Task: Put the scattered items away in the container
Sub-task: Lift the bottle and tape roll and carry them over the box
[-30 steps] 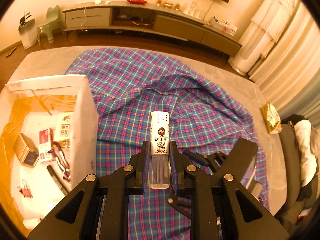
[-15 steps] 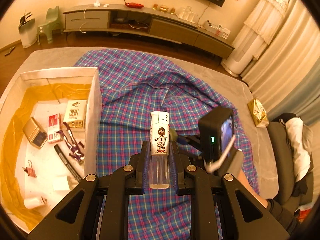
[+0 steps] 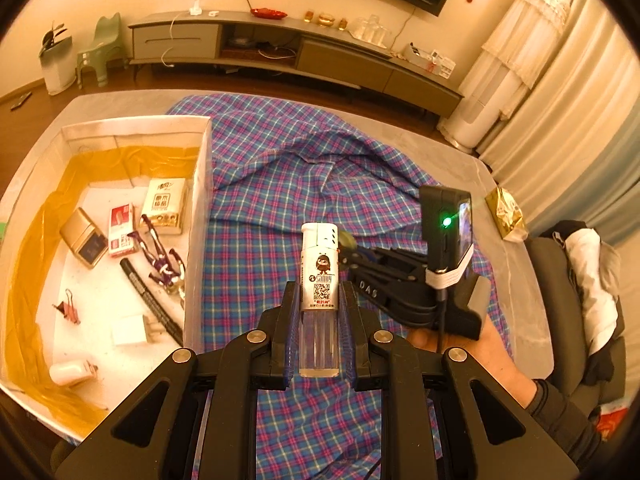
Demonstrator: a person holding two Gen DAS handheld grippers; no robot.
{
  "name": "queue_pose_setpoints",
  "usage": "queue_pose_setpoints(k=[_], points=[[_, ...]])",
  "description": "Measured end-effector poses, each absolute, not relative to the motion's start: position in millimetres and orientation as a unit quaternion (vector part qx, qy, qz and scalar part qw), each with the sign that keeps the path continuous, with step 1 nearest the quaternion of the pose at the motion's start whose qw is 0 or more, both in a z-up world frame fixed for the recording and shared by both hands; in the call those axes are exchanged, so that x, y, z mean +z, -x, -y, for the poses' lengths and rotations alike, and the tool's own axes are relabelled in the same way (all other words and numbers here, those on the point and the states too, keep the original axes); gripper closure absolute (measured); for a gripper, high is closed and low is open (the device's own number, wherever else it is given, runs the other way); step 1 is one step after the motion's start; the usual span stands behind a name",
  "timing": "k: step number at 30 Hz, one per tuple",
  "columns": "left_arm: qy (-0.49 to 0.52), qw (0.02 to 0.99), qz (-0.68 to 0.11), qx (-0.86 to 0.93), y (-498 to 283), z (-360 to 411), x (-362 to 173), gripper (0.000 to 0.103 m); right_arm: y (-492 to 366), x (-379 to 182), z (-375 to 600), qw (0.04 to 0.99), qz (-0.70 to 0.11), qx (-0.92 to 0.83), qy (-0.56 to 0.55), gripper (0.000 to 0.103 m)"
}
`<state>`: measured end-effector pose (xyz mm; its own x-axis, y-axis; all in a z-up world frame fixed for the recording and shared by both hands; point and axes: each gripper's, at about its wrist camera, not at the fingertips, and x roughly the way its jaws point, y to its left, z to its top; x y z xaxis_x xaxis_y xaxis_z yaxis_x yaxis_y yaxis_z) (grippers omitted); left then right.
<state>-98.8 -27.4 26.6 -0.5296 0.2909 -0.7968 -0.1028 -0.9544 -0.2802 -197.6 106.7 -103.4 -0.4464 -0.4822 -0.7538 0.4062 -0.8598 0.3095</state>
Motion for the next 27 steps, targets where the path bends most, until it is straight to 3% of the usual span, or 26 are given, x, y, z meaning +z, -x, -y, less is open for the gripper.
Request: queue_pose_setpoints(k=[27], points=[[0.445,0.112,0.119,0.881,8,50,28,0.084,70,-53,-106,0.287,0.064,-0.867,-0.401,0.093]])
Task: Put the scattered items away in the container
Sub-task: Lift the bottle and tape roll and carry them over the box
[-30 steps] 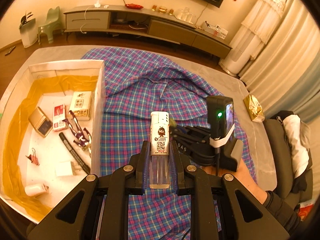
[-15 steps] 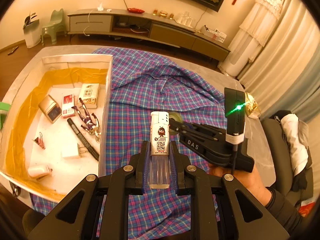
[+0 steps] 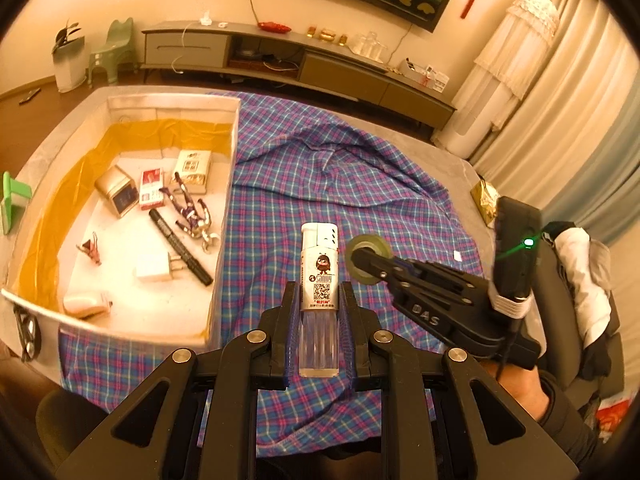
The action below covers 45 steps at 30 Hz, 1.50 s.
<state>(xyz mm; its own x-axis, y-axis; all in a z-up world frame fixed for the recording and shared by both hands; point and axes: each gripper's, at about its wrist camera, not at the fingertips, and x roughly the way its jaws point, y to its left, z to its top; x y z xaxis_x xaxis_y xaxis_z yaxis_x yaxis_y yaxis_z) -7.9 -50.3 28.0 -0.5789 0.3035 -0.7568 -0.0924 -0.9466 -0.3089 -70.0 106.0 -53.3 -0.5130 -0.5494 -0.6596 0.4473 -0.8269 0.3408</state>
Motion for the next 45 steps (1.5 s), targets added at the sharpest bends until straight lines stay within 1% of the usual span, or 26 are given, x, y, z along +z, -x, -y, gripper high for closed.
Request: queue_pose_setpoints(k=[10,23,34,45], points=[[0.441,0.114,0.137,0.88,-23,68,13,0.084,23,-54,-109,0.292,0.073,-0.867,-0.398,0.093],[0.41,0.108,0.145,0.894,-49,97,16,0.084,-31,-31,-73,0.323,0.041,-0.87,-0.37,0.093],[0.395,0.094,0.168,0.898,-52,134,19,0.084,-50,10,-34,0.361,0.005,-0.871,-0.333,0.093],[0.38,0.083,0.184,0.903,-49,165,23,0.084,-47,23,-10,0.373,-0.012,-0.869,-0.324,0.093]])
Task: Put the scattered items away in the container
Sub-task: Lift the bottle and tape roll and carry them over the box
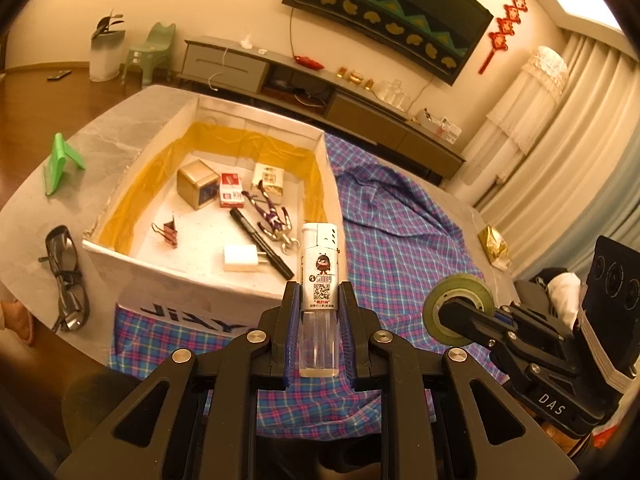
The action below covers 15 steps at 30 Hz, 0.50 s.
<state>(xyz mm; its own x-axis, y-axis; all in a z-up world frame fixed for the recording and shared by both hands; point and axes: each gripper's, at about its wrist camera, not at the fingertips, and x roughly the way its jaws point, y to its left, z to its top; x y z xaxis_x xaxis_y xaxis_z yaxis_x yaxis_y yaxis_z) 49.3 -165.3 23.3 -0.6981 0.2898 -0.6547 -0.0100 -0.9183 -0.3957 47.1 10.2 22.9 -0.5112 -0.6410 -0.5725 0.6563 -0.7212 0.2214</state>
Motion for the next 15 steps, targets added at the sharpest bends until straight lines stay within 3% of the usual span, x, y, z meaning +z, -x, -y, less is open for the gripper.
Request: queue_pose_setpoints(k=[15], points=[[0.363,0.067,0.194,0.909,-33,207,29,0.084,-35,36,30,0.394,-0.033,-0.861,-0.322,0.093]])
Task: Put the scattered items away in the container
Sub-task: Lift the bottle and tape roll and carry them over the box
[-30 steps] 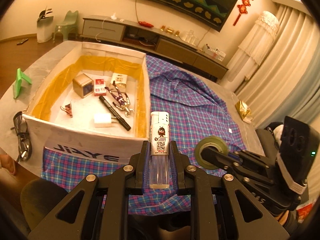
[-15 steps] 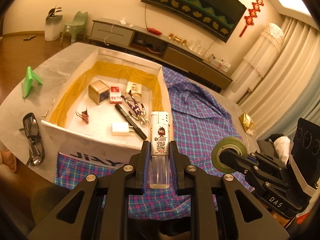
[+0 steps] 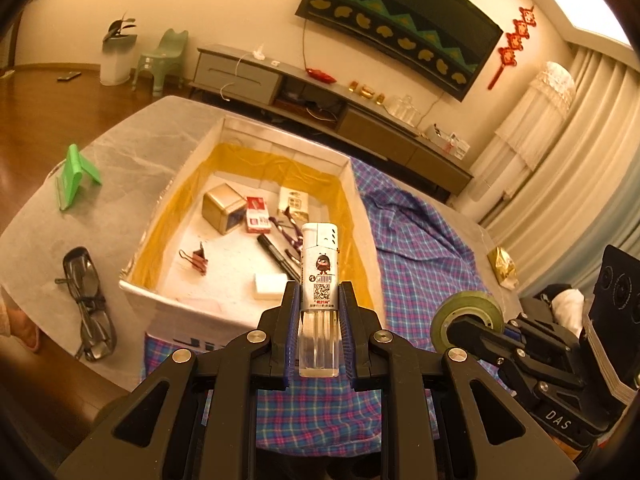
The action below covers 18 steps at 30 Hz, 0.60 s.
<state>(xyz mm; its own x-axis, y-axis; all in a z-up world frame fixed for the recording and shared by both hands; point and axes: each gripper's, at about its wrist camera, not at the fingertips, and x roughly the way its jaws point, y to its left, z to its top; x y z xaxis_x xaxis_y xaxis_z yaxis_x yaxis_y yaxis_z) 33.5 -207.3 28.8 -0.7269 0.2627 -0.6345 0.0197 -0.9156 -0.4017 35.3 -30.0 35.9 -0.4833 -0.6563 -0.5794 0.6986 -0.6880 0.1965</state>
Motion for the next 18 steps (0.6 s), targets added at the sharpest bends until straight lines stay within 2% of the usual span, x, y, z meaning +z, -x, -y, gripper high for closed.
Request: queue_pose_setpoints(k=[18], points=[[0.357,0.058,0.199,0.911,-2,237,28,0.084,5,38,73,0.404,-0.046,-0.845,-0.346,0.093]])
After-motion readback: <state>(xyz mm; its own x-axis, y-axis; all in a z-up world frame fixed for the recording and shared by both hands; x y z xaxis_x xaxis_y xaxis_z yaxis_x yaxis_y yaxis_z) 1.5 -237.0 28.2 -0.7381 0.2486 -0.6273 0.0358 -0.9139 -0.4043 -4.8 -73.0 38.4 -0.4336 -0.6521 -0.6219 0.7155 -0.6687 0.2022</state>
